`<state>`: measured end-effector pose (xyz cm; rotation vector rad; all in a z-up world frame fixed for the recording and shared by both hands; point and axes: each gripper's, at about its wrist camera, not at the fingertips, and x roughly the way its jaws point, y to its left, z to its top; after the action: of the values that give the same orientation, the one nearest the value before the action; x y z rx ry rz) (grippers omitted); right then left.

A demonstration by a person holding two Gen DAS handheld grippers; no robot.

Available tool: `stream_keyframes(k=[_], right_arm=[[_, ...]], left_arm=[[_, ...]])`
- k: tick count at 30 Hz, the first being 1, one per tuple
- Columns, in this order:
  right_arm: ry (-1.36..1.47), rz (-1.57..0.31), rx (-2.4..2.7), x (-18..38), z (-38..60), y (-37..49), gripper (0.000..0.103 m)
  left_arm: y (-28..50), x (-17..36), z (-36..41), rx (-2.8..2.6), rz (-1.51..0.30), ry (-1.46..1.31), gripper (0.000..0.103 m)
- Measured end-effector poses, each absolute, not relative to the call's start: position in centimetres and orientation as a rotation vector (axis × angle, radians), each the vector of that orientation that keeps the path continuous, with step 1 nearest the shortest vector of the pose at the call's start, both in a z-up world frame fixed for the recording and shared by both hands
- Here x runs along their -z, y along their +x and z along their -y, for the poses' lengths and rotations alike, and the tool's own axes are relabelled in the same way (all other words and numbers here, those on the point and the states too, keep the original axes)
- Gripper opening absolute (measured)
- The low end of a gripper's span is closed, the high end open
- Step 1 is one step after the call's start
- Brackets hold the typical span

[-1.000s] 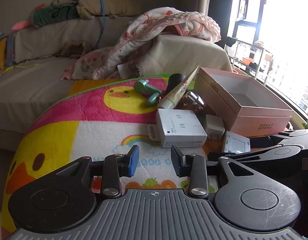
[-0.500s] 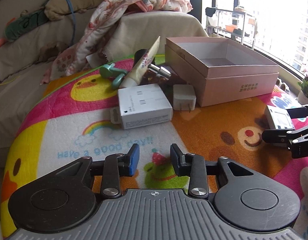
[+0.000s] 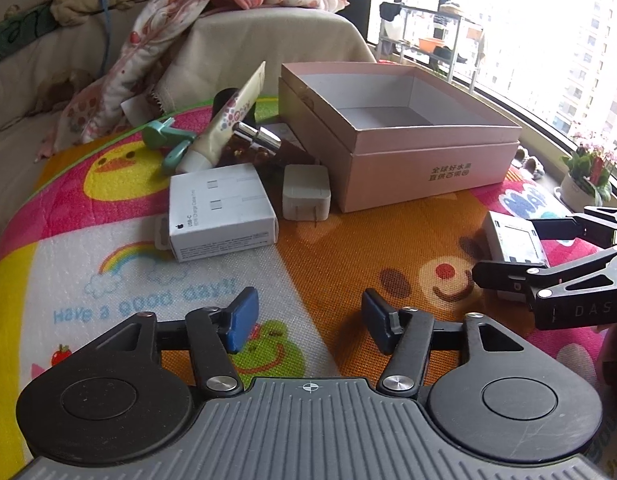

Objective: Organize rigid objects
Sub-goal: 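Close the right tool on the white battery charger plate, then grasp the white Apple charger box with the left tool while the right tool lifts the battery charger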

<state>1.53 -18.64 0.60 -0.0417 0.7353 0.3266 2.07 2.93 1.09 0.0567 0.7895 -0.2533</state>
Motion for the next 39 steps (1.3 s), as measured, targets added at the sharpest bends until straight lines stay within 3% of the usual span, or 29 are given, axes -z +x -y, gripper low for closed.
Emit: stream_keyframes(k=[2,10,18,29,39], right_arm=[[-0.039,-0.735,-0.327,-0.6,18.7,1.5,0.088],[-0.043,-0.736,-0.325,-0.5,18.5,1.6,0.089],[-0.05,-0.736,-0.322,-0.5,18.4,1.5,0.089],[-0.045,-0.734,-0.323,-0.5,18.5,1.6,0.089],[-0.061,-0.751,-0.314,-0.8,19.2,0.9,0.089]], left_arm=[[2.2,-1.1,-2.5,0.263,-0.793,0.07,0.075],[3.6,-4.1,-4.1,0.062,-0.614,0.073,0.07],[8.4,-2.6,-4.9,0.014,-0.679,0.05,0.072],[8.6,-1.0,-4.9,0.053,-0.689,0.095,0.079],[2.7,-1.2,-4.3,0.161,-0.694,0.134,0.075]])
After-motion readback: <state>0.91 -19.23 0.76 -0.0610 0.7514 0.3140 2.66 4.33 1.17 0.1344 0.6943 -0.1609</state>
